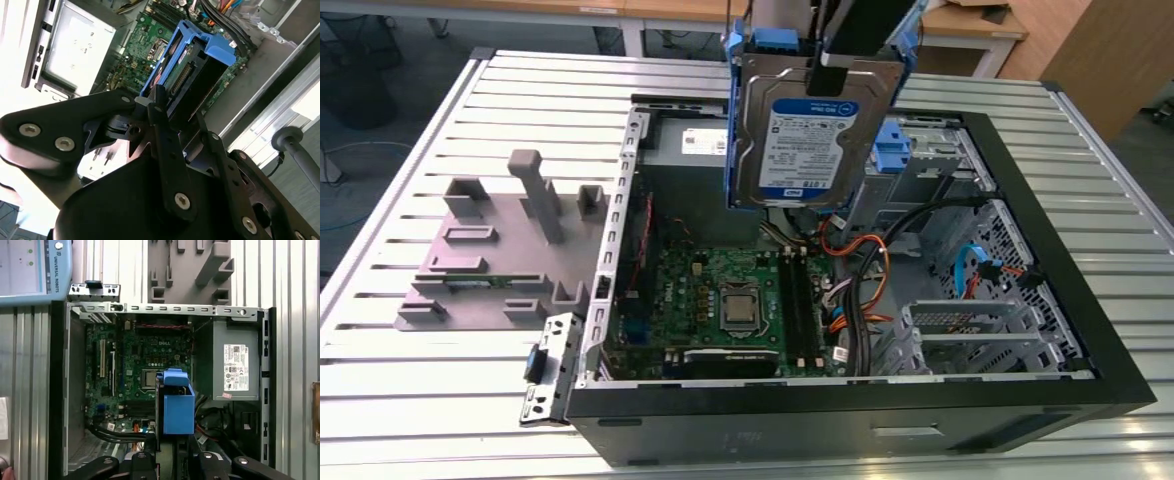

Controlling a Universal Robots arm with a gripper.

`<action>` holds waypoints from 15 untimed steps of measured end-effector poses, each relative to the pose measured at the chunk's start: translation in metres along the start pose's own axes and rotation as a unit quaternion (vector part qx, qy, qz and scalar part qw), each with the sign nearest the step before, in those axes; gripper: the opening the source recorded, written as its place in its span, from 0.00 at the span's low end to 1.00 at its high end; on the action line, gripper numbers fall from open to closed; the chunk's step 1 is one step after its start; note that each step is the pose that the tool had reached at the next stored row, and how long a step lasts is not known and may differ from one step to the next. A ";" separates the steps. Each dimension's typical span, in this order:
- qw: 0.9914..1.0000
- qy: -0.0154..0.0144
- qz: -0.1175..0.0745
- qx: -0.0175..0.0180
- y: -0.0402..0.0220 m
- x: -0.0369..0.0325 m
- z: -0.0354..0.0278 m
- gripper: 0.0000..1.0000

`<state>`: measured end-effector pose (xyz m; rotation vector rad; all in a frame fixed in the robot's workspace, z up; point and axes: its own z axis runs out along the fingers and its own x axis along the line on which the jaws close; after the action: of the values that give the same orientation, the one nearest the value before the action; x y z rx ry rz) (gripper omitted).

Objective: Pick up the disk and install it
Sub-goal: 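Pick up the disk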

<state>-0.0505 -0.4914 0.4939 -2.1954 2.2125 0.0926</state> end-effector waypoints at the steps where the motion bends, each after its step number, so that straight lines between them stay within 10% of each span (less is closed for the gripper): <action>1: 1.000 0.000 0.000 0.000 -0.0012 0.0019 0.0000 0.35; 15: 1.000 0.000 0.000 0.000 -0.0165 0.0267 0.0011 0.35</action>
<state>-0.0343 -0.5181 0.4909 -2.1953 2.2126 0.0926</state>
